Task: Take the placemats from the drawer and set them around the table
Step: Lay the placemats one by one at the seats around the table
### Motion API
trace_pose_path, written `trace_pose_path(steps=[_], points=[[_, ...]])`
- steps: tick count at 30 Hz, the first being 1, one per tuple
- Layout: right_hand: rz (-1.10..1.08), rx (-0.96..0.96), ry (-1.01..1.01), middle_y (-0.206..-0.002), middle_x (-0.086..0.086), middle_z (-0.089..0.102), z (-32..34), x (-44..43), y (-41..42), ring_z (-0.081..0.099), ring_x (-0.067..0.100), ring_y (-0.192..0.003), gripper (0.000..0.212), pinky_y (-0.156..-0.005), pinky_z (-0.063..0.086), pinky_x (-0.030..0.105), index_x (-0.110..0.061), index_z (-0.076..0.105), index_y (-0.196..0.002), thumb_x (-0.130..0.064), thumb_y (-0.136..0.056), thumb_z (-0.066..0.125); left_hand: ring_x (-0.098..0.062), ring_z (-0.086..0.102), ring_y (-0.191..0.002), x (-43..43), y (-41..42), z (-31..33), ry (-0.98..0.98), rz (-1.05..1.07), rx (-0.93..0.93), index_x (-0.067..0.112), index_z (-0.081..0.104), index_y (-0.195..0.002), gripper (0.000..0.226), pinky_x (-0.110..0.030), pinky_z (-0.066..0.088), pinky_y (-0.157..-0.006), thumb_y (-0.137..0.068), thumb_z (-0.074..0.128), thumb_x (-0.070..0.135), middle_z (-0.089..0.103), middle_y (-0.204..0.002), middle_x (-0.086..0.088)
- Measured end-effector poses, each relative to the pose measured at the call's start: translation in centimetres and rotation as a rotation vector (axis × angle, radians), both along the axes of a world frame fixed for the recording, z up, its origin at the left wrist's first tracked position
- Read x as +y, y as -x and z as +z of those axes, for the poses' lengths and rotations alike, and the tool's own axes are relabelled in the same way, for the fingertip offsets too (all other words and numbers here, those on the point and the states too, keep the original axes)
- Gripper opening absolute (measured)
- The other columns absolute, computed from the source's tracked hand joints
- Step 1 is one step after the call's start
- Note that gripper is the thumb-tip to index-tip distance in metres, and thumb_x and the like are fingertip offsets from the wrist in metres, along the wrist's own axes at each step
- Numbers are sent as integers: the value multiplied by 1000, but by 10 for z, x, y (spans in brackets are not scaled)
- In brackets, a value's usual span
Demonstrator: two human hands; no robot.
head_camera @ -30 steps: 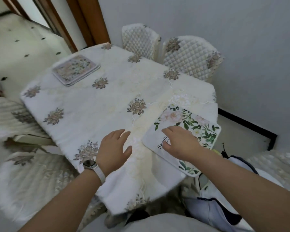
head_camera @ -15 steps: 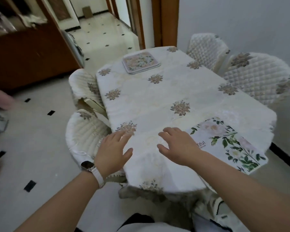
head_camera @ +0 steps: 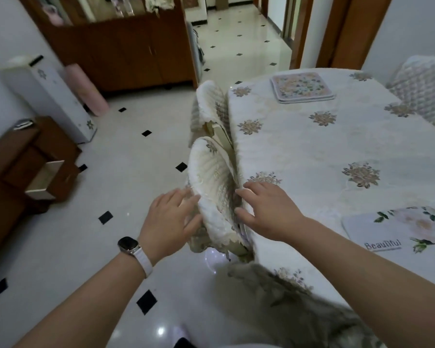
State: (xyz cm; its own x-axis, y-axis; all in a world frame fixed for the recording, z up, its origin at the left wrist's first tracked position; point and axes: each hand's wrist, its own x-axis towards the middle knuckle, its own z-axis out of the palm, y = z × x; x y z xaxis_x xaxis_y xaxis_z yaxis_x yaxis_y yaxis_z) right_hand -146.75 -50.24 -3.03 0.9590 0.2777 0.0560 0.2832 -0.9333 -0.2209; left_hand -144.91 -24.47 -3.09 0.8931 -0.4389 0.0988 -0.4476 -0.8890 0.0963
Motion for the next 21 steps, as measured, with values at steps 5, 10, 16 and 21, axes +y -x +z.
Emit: trace_pose_path(steps=[5,10,16,21], points=[[35,11,21,-146,1,44,4,101,-26,37,23,-133,53,-106,33,41,-25,45,-141,-52,-96,36,-30,45,-133,100,-13,-2,28,74,6,22,56,-136,58,-48,31,-110,-91,34,51,52,-144,-6],[109,-7,59,-147,-1,42,9,216,-63,36,21,-134,53,-107,30,37,-25,43,-142,-51,-96,40,-31,47,-131,214,-30,-1,83,170,-30,21,56,-137,53,-47,32,-109,-91,45,46,53,-142,-7],[197,-27,81,-147,0,43,18,322,-97,35,21,-135,54,-107,30,38,-25,43,-142,-52,-96,39,-30,47,-130,320,-43,2,112,279,-42,21,58,-134,49,-45,32,-108,-91,51,43,54,-141,-7],[237,-18,109,-144,-3,46,19,370,-127,38,19,-132,48,-103,30,36,-25,46,-140,-46,-97,40,-28,47,-129,376,-53,-1,137,364,-58,24,54,-138,53,-44,35,-106,-90,46,47,53,-142,-6]])
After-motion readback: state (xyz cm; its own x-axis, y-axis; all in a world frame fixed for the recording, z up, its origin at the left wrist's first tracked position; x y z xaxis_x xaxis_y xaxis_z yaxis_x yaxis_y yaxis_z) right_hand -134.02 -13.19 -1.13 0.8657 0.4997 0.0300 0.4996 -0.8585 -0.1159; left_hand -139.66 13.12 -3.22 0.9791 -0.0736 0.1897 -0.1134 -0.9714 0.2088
